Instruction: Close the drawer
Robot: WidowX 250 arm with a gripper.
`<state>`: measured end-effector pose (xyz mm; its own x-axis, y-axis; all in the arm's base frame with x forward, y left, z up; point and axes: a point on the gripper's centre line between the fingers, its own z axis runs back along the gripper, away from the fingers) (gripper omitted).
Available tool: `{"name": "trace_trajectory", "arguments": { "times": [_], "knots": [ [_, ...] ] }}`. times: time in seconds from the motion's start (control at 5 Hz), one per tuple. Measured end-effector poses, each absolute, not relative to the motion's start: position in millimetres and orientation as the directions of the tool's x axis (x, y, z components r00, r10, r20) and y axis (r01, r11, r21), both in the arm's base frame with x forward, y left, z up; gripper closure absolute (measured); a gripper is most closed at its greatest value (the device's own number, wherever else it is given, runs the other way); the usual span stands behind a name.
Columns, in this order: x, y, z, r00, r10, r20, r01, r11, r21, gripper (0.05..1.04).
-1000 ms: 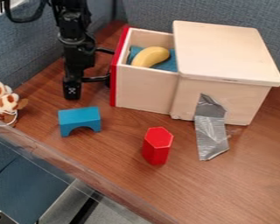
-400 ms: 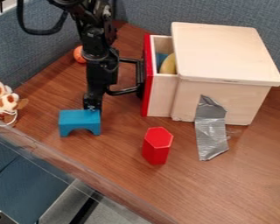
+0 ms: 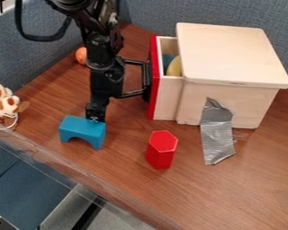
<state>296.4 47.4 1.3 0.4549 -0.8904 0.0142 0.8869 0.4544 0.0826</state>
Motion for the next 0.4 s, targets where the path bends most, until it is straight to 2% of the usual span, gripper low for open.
{"name": "trace_trajectory", "arguments": {
  "times": [0.4],
  "knots": [
    [303.1,42.1,2.1,0.458,-0.889,0.015,0.884,0.457,0.093,0.084]
  ]
}}
